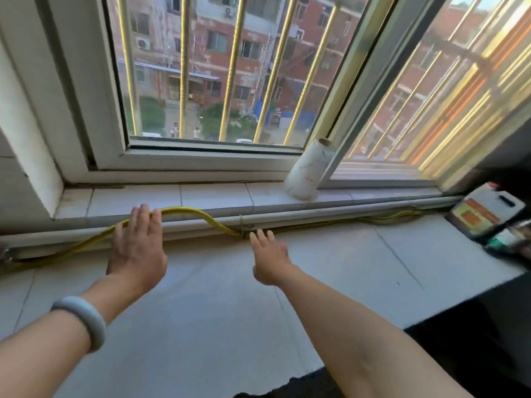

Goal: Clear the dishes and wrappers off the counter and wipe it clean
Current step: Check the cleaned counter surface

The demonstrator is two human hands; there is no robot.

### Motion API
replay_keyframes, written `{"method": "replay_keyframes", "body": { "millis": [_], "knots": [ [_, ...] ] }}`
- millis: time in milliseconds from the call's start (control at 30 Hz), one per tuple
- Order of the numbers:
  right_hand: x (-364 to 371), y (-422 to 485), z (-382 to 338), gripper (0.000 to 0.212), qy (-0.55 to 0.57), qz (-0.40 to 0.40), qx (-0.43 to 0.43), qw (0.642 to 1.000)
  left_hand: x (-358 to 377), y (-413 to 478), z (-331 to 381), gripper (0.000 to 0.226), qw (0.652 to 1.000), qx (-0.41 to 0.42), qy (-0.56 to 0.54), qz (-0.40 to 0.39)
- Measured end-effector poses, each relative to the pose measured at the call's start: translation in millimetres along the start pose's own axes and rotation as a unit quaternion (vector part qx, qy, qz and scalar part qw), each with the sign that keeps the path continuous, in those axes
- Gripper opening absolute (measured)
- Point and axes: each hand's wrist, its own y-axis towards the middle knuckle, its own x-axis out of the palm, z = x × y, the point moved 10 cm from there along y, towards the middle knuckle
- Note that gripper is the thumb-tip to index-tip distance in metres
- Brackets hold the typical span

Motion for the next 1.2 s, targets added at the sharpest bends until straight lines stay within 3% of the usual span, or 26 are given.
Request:
{"method": "replay_keyframes", "body": {
  "millis": [133,233,367,500,667,900,1100,1200],
  "knots": [
    [24,-1,112,0.075,-0.02,-0.069,0.071,0.995,12,13,53,0.084,0.999,0.011,0.025,0.041],
    [32,11,181,0.069,-0.035,-0.092,0.084,0.992,30,18,129,0.078,0.998,0.057,0.028,0.027],
    [47,44,240,0.069,-0.03,-0.129,0.053,0.99,94,26,246,0.069,0.984,0.121,0.02,-0.129],
    [59,74,266,0.074,-0.001,-0.15,0.002,0.989,155,38,306,0.072,0.959,0.108,0.007,-0.261],
    [64,108,275,0.077,-0.007,-0.157,-0.031,0.987,180,54,309,0.073,0.948,0.063,0.017,-0.313],
    [75,132,273,0.08,-0.023,-0.167,-0.053,0.984,189,75,303,0.075,0.947,0.01,0.005,-0.321],
    [65,129,278,0.078,0.003,-0.141,-0.082,0.987,203,72,303,0.088,0.945,0.01,0.038,-0.324],
    [75,110,293,0.068,0.025,-0.14,-0.09,0.986,206,70,301,0.089,0.947,0.018,0.047,-0.317]
  ]
}}
